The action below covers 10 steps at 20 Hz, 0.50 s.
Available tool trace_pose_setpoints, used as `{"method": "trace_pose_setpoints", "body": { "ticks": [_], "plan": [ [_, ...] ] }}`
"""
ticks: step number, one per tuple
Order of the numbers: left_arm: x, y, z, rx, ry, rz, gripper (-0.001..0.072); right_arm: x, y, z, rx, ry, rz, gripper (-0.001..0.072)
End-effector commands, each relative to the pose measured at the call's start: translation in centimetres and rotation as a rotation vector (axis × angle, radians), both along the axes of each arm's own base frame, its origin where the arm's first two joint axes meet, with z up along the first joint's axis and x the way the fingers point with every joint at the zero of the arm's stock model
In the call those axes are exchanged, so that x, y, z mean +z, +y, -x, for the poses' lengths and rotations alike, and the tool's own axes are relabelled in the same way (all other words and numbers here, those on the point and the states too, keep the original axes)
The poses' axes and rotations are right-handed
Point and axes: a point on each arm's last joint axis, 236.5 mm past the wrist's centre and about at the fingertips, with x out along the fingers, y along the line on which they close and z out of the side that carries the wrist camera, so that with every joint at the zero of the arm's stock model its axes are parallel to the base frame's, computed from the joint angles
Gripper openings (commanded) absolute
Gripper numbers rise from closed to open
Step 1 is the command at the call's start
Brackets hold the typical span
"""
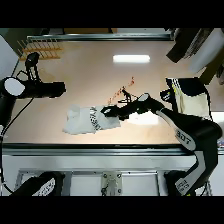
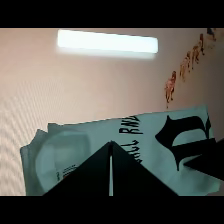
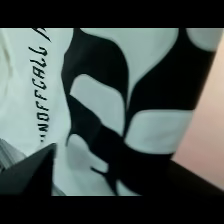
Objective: Fold the clothes and pants, and hang the long-sleeved shirts on hangers.
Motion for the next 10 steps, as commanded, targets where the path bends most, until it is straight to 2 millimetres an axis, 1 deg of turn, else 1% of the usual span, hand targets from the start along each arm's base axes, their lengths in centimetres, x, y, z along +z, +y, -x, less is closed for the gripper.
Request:
{"method": "trace_pose_setpoints", "body": {
  "ticks": [1,2,3,4,5,6,7,8,10],
  "plan": [
    [0.0,0.0,0.0,0.0,0.002,0.0,0.0008,1.0,4.4,1.0,0.094,-0.058,-0.063,0.0132],
    [0.0,0.0,0.0,0.0,0.002,0.0,0.0008,1.5,4.9,1.0,0.122,-0.091,-0.071,0.0035],
    [0.0,0.0,0.0,0.0,0.002,0.0,0.0008,2.4,5.1,1.0,0.146,-0.113,-0.081,0.0013],
    [0.0,0.0,0.0,0.0,0.002,0.0,0.0008,3.2,4.8,0.6,0.163,-0.135,-0.073,0.0012],
    [0.0,0.0,0.0,0.0,0.002,0.0,0.0008,4.3,3.5,-0.3,0.167,-0.16,-0.032,0.0012],
    [0.0,0.0,0.0,0.0,0.001,0.0,0.0008,5.5,1.3,-1.7,0.156,-0.188,0.032,0.0012],
    [0.0,0.0,0.0,0.0,0.001,0.0,0.0008,6.9,-1.5,-3.2,0.136,-0.219,0.104,0.0012],
    [0.0,0.0,0.0,0.0,0.002,0.0,0.0008,8.5,-4.7,-4.7,0.104,-0.247,0.175,0.0012],
    [0.0,0.0,0.0,0.0,0.002,0.0,0.0008,12.6,-12.2,-7.5,0.004,-0.309,0.296,0.0012]
  ]
}}
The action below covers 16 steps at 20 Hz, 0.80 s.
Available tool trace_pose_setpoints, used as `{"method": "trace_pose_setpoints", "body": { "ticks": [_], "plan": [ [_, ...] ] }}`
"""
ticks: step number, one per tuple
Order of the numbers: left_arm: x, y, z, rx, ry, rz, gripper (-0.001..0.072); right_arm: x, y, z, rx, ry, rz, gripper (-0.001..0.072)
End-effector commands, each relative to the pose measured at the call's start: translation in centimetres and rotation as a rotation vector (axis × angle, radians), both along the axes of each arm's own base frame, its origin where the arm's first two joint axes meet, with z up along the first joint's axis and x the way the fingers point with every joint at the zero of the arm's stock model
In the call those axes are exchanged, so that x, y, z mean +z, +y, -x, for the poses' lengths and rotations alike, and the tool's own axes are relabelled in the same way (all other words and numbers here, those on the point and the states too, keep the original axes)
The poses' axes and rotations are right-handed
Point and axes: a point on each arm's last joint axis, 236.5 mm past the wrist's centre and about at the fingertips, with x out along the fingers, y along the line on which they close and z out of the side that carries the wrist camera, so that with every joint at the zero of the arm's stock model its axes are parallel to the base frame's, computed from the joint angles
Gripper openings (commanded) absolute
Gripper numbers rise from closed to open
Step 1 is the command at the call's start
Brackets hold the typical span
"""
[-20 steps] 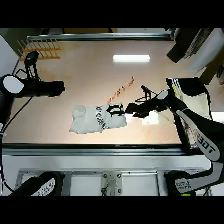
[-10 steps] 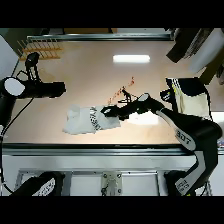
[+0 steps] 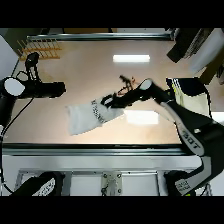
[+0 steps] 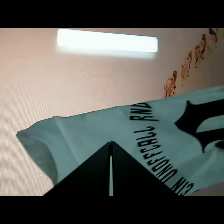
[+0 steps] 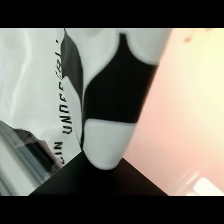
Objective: Fold the clothes and pants, and hang the long-sleeved shirts on hangers.
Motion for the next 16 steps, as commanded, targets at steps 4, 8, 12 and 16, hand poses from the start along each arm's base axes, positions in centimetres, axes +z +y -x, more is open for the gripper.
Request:
{"method": "trace_pose_setpoints", "body": {
  "ticks": [4,8,12,16],
  "plan": [
    [0.0,0.0,0.0,-0.002,0.001,-0.001,0.0008,11.2,-22.2,-6.1,-0.368,-0.203,0.234,0.0012],
    [-0.2,-0.1,0.3,-0.006,0.012,-0.001,0.0008,14.1,-34.8,-7.6,-0.653,-0.275,0.261,0.0012],
    [-0.3,-0.1,0.5,-0.011,0.024,-0.001,0.0008,15.8,-44.4,-7.8,-0.899,-0.348,0.257,0.0012],
    [-0.3,-0.1,0.5,-0.01,0.024,-0.001,0.0008,17.4,-48.5,-6.4,-1.019,-0.363,0.236,0.0011]
  ]
}}
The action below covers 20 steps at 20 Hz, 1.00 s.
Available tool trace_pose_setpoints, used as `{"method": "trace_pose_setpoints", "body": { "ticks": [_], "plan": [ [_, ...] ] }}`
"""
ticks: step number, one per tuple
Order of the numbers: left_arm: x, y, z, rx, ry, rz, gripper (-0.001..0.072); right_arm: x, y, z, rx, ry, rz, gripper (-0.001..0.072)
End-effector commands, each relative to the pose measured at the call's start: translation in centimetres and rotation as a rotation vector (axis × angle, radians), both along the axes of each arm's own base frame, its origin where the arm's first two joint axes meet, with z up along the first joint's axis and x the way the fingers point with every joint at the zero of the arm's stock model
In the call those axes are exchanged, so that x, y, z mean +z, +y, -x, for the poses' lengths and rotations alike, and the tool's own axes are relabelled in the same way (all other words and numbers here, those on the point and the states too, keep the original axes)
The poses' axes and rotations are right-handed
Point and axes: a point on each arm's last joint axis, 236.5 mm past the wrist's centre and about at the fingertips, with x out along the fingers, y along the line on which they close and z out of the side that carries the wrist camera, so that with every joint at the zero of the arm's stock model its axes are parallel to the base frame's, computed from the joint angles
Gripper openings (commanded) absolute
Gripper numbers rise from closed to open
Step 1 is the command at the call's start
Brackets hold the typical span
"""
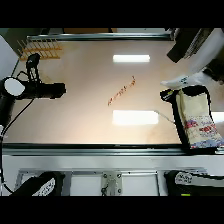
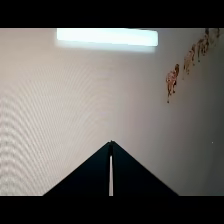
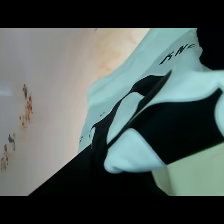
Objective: Fold the clothes and pants, and hang the long-sleeved shirts on hangers.
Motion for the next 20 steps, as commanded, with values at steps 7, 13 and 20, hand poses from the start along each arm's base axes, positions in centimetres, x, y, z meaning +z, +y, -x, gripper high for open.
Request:
{"method": "trace_pose_setpoints", "body": {
  "ticks": [7,13,20],
  "plan": [
    [0.0,0.0,0.1,0.0,0.002,0.001,0.0008,2.2,-6.4,6.7,-0.241,0.099,0.09,0.0011],
    [0.0,0.0,0.1,-0.001,0.002,0.0,0.0008,-0.5,-4.7,12.6,-0.213,0.304,0.116,0.0011],
    [0.0,0.0,0.1,-0.001,0.002,0.0,0.0008,-6.0,-4.2,20.2,-0.212,0.627,0.13,0.0012]
  ]
}}
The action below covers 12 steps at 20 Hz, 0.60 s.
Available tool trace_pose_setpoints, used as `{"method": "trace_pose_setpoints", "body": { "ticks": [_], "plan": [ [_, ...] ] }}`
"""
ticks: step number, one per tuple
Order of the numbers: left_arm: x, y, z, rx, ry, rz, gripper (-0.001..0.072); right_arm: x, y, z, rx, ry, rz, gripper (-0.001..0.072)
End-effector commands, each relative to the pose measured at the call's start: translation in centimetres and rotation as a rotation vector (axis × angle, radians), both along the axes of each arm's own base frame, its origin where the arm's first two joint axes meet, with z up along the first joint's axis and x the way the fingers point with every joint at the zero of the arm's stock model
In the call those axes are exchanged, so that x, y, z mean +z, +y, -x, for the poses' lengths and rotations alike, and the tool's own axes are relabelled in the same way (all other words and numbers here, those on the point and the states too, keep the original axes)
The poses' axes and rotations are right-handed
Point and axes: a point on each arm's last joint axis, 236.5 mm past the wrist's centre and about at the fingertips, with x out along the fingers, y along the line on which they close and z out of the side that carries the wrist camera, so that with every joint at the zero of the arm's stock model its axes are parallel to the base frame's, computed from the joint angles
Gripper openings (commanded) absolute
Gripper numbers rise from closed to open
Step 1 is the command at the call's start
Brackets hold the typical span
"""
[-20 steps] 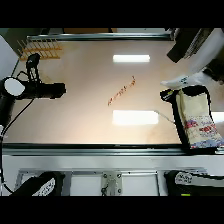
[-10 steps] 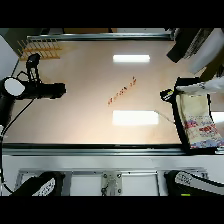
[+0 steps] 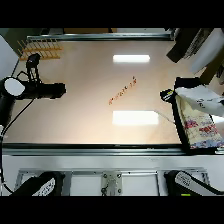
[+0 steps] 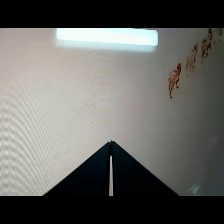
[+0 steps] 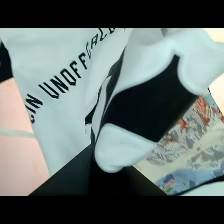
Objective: Fold the clothes and pants, and hang the long-sleeved shirts on hangers.
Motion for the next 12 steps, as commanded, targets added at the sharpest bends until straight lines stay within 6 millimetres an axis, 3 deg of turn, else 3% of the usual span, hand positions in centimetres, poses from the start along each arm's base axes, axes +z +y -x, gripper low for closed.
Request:
{"method": "trace_pose_setpoints", "body": {
  "ticks": [1,5,12],
  "plan": [
    [0.0,0.0,0.0,0.0,0.0,0.0,0.0008,-2.6,0.1,4.3,-0.019,0.182,-0.01,0.0011],
    [0.0,0.0,0.0,0.0,0.0,0.0,0.0008,-4.2,0.6,6.6,-0.033,0.279,-0.03,0.0012],
    [-0.1,0.0,0.0,0.0,0.003,-0.001,0.0008,-5.3,1.3,8.5,-0.037,0.343,-0.047,0.0027]
  ]
}}
